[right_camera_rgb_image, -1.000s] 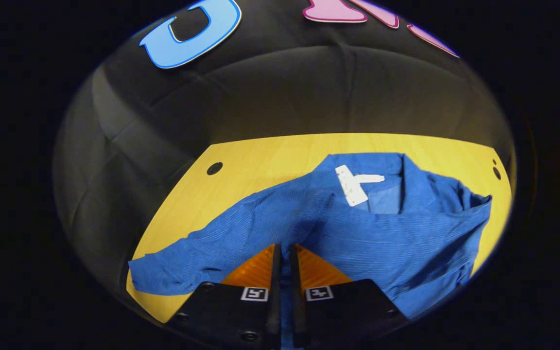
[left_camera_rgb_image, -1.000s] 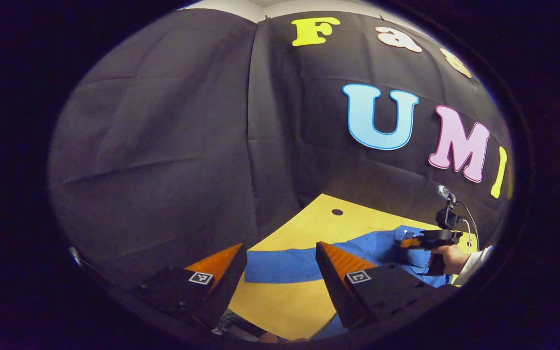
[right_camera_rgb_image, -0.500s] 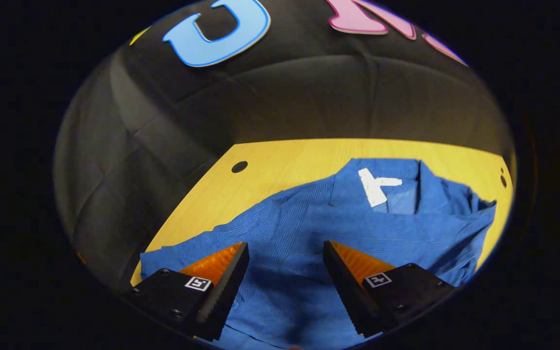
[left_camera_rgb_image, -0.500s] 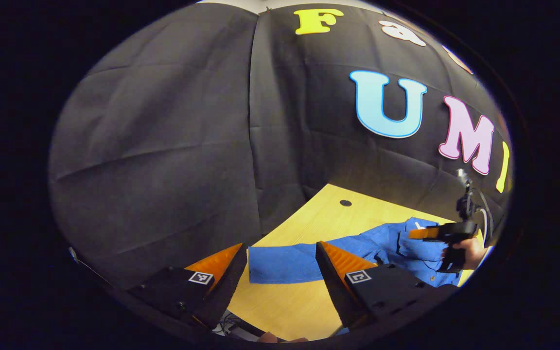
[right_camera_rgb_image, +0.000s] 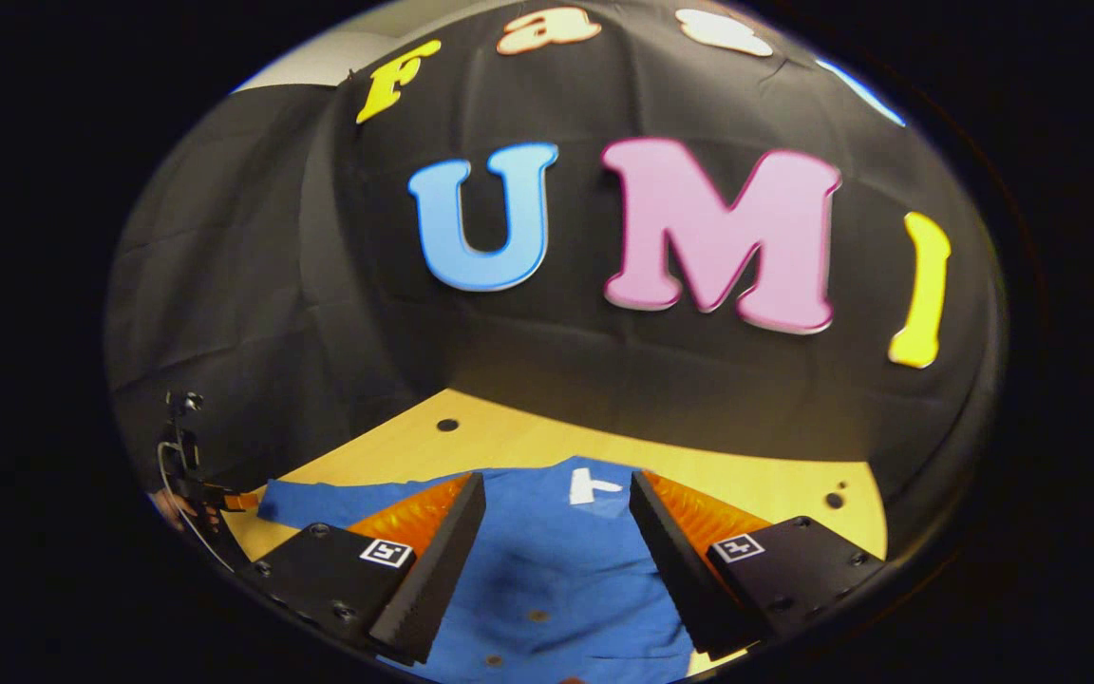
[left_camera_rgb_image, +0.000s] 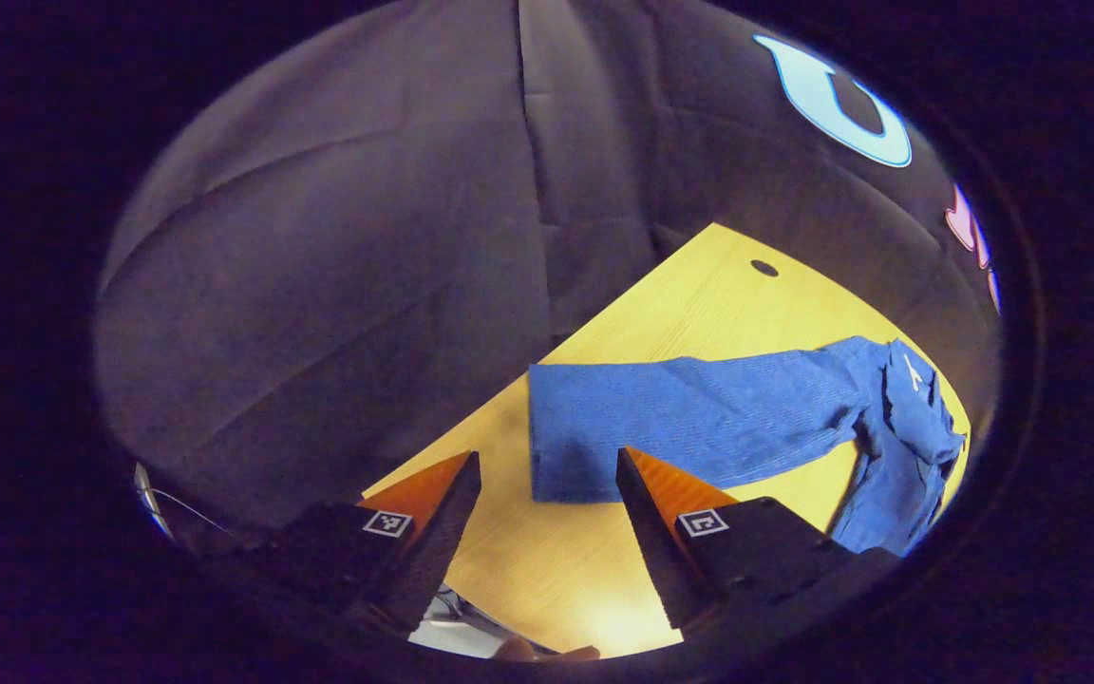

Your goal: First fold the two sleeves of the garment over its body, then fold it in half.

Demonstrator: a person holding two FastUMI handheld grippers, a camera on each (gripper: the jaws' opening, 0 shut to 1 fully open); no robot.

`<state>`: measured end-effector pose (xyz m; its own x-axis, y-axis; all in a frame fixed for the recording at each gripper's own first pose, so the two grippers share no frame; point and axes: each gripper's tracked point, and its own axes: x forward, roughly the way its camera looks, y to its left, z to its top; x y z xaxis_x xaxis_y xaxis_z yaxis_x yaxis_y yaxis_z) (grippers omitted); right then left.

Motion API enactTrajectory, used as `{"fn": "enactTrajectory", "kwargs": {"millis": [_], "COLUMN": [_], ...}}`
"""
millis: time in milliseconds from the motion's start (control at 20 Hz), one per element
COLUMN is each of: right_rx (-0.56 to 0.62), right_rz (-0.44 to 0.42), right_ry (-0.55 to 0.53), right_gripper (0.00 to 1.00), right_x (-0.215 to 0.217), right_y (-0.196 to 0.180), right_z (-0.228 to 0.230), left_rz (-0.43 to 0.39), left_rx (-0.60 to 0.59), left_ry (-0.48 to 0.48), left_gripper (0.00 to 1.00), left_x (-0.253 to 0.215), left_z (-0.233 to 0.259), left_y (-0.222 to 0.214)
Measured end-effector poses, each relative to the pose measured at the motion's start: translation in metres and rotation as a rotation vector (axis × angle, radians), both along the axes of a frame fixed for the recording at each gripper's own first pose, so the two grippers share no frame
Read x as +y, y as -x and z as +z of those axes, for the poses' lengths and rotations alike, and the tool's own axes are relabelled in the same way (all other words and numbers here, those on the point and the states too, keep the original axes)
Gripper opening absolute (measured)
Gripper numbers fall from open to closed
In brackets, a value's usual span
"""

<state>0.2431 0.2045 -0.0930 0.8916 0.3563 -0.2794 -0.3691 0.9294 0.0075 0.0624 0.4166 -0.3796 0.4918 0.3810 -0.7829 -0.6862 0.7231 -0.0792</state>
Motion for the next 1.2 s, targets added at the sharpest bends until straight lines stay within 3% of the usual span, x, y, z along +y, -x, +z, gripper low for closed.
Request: {"fn": "enactTrajectory", "kwargs": {"millis": [200, 350, 550, 750, 800, 900, 1050, 1150, 1200], "right_rx": [-0.079, -0.153, -0.175, -0.176, -0.164, -0.152, -0.159, -0.149, -0.140], "right_rz": [-0.132, -0.214, -0.253, -0.265, -0.263, -0.264, -0.279, -0.292, -0.297], "right_ry": [-0.012, -0.021, 0.024, 0.031, 0.028, 0.021, 0.012, 0.010, 0.007], "right_gripper": [0.97, 0.96, 0.96, 0.97, 0.93, 0.96, 0.92, 0.96, 0.96], "right_x": [-0.073, -0.103, -0.121, -0.122, -0.122, -0.124, -0.130, -0.135, -0.137], "right_y": [0.043, 0.070, 0.102, 0.105, 0.109, 0.122, 0.128, 0.134, 0.137], "right_z": [0.059, 0.093, 0.103, 0.103, 0.100, 0.096, 0.102, 0.099, 0.098], "left_rz": [-0.018, -0.036, -0.057, -0.112, -0.115, -0.130, -0.178, -0.186, -0.188], "left_rx": [0.035, 0.044, 0.067, 0.106, 0.113, 0.109, 0.108, 0.111, 0.097], "left_ry": [-0.017, 0.030, 0.078, 0.068, 0.075, 0.072, 0.069, 0.062, 0.064], "left_gripper": [0.84, 0.85, 0.84, 0.84, 0.83, 0.81, 0.42, 0.16, 0.15], "left_x": [0.001, -0.003, -0.003, 0.000, -0.001, -0.001, -0.015, -0.017, -0.016], "left_z": [-0.006, -0.013, -0.015, -0.011, -0.011, -0.009, -0.014, -0.014, -0.013], "left_y": [-0.009, -0.012, -0.010, -0.012, -0.012, -0.017, -0.031, -0.037, -0.039]}}
